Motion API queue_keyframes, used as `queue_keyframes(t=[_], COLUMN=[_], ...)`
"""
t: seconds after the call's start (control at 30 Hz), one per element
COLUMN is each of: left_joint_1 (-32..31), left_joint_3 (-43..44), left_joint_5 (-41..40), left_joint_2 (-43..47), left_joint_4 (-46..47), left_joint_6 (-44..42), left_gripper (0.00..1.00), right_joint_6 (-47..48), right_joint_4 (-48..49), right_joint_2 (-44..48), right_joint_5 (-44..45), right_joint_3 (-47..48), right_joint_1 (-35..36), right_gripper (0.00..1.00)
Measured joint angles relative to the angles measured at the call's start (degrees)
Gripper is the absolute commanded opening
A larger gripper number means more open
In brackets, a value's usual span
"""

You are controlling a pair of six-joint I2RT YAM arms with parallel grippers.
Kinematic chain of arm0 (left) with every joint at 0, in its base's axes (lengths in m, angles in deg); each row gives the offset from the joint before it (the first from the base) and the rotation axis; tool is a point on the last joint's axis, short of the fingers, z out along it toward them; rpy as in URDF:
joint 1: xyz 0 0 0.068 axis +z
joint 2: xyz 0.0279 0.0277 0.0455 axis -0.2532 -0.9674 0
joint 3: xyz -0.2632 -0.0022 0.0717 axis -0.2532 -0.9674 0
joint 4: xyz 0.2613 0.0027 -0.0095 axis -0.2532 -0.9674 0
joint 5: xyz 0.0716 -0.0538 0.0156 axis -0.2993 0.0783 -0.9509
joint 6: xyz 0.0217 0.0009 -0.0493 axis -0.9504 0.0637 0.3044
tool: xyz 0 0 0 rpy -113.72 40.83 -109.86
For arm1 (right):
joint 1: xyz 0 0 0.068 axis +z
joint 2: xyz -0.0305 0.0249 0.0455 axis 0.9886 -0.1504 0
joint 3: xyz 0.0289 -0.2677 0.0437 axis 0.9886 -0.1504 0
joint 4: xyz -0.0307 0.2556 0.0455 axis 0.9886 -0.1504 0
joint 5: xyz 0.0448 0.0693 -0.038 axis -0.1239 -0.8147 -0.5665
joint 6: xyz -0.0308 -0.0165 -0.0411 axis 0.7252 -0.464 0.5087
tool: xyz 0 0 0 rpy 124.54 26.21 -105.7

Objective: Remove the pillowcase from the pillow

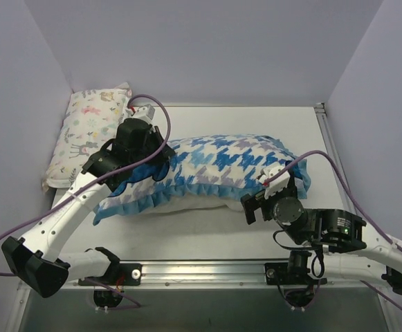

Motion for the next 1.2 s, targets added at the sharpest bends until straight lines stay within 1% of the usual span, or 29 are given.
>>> queue_keyframes(t=[0.13, 0.3, 0.47, 0.53, 0.57, 0.6, 0.73, 0.8, 0.83, 0.87, 0.9, 0.93, 1.0, 1.03, 1.07, 1.1, 1.2], left_joint_1=[0.02, 0.02, 0.02, 0.02, 0.02, 0.02, 0.02, 0.02, 0.02, 0.02, 0.02, 0.02, 0.02, 0.02, 0.02, 0.02, 0.02], left_joint_3=[1.75, 3.19, 3.34, 3.41, 3.45, 3.5, 3.58, 3.61, 3.61, 3.61, 3.61, 3.61, 3.63, 3.72, 4.04, 4.59, 7.08], left_joint_5=[2.19, 2.91, 3.19, 3.21, 3.21, 3.21, 3.21, 3.23, 3.23, 3.26, 3.26, 3.28, 3.32, 3.37, 3.39, 3.39, 3.17], left_joint_2=[-1.49, -2.49, -2.49, -2.49, -2.49, -2.49, -2.49, -2.49, -2.49, -2.49, -2.49, -2.49, -2.49, -2.49, -2.54, -2.6, -3.04], left_joint_4=[-0.02, -0.07, -0.48, -0.57, -0.63, -0.7, -0.81, -0.83, -0.83, -0.83, -0.83, -0.85, -0.85, -0.96, -1.36, -1.97, -3.98], left_joint_6=[0.31, 0.28, 0.28, 0.26, 0.24, 0.24, 0.15, 0.07, 0.04, 0.02, 0.02, 0.0, -0.17, -0.33, -0.61, -0.96, -2.21], left_gripper=[0.0, 0.0, 0.0, 0.0, 0.0, 0.0, 0.0, 0.0, 0.0, 0.0, 0.0, 0.0, 0.0, 0.0, 0.0, 0.0, 0.0], right_joint_6=[-4.17, -12.02, -15.74, -15.8, -15.61, -15.15, -13.99, -13.42, -13.0, -12.57, -12.17, -11.85, -10.84, -10.56, -10.1, -9.97, -8.98], right_joint_4=[0.81, 3.61, 6.56, 9.55, 11.45, 13.9, 23.12, 26.08, 27.69, 29.09, 30.23, 31.15, 32.5, 32.46, 32.04, 30.82, 24.37], right_joint_2=[0.35, -2.78, -2.69, -2.73, -2.73, -2.73, -3.17, -4.07, -4.57, -4.81, -4.85, -4.81, -4.63, -4.46, -4.26, -4.17, -4.24], right_joint_5=[-4.04, -4.55, -4.94, -5.86, -7.28, -9.11, -16.94, -19.15, -20.02, -20.48, -20.85, -21.16, -21.64, -21.75, -21.81, -21.9, -22.36], right_joint_3=[-5.51, -13.92, -20.28, -21.59, -22.38, -23.37, -28.09, -29.24, -29.62, -29.86, -30.03, -30.14, -30.08, -29.81, -29.29, -28.15, -20.55], right_joint_1=[-1.2, -1.36, -3.76, -6.05, -7.48, -9.09, -14.58, -15.76, -16.0, -16.02, -16.04, -16.04, -16.04, -16.04, -16.04, -16.04, -15.96], right_gripper=[0.99, 0.96, 0.93, 0.86, 0.78, 0.75, 0.74, 0.74, 0.72, 0.69, 0.62, 0.43, 0.22, 0.08, 0.02, 0.0, 0.0])
